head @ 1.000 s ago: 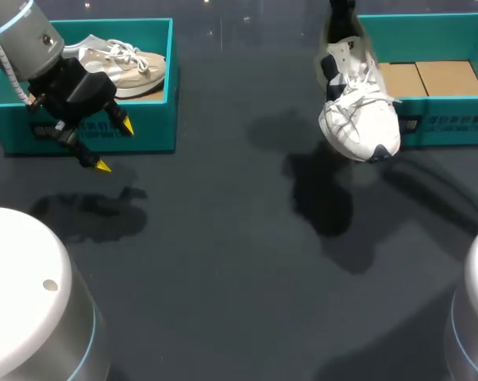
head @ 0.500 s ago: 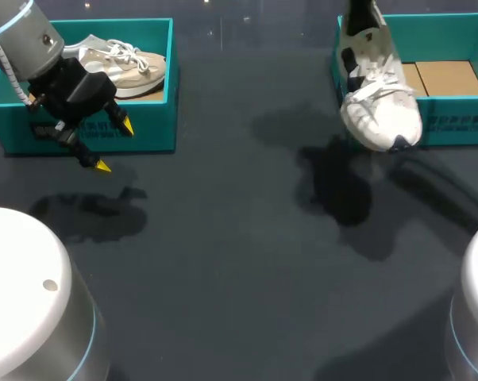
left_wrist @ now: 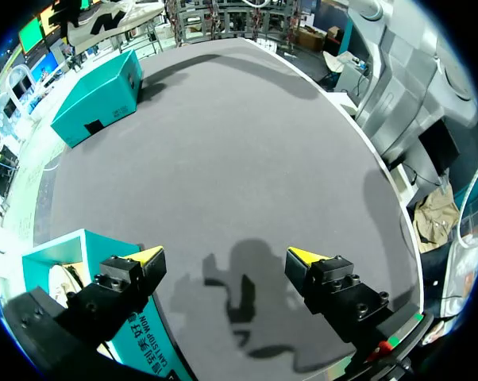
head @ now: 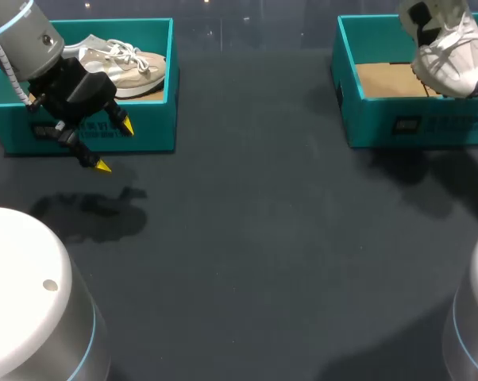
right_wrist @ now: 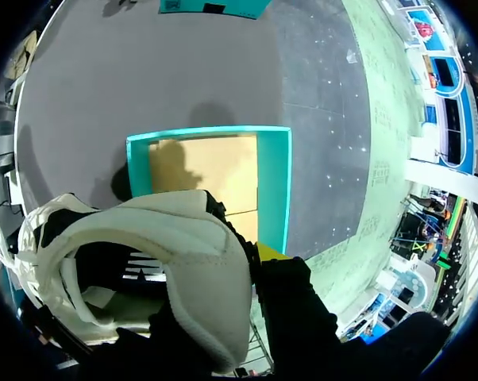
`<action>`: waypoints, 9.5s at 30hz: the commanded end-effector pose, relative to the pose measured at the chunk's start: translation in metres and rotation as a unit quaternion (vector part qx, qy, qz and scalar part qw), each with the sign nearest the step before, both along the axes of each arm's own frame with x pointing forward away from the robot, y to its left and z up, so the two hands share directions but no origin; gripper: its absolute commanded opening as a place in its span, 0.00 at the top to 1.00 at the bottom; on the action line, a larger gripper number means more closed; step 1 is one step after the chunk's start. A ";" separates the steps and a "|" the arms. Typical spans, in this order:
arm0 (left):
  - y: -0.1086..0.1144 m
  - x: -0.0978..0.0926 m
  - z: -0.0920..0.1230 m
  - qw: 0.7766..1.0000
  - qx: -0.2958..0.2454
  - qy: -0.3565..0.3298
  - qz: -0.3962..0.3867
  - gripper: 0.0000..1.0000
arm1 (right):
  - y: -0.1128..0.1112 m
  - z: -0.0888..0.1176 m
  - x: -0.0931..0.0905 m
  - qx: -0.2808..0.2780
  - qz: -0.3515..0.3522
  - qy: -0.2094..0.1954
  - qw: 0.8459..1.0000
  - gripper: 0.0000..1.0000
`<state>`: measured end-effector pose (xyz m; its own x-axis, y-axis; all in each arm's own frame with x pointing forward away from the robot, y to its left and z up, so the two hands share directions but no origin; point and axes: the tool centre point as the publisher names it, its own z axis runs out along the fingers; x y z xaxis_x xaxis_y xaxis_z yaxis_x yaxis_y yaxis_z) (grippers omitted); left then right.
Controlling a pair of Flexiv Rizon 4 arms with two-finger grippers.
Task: Take the shoe out of the shoebox, open the shoe tongue, remove and reinsert the insole, then place the shoe into the shoebox
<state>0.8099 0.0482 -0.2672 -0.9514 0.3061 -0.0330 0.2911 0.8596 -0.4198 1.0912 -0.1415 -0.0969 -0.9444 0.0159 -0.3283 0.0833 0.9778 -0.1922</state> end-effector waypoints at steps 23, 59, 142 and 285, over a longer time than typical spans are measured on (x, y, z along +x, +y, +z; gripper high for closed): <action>0.000 -0.001 0.001 1.000 0.001 0.000 0.000 0.00 | -0.075 -0.008 0.061 0.002 -0.024 -0.030 0.999 1.00; 0.000 -0.001 0.001 1.000 0.001 0.000 0.000 0.00 | -0.178 -0.029 -0.017 0.087 -0.687 -0.199 0.694 1.00; 0.000 -0.001 0.001 1.000 0.001 0.000 0.000 0.00 | -0.202 -0.177 -0.076 0.111 -0.723 -0.153 0.665 1.00; 0.099 0.113 0.060 0.917 0.180 -0.203 -0.293 0.00 | -0.056 -0.053 -0.199 0.172 -0.744 -0.075 0.641 0.00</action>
<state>0.9076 0.1368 -0.2161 -0.7446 0.6405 -0.1881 0.6668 0.7269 -0.1643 0.8924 -0.1969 -0.1500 0.2430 0.9587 -0.1479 0.9656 -0.2246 0.1309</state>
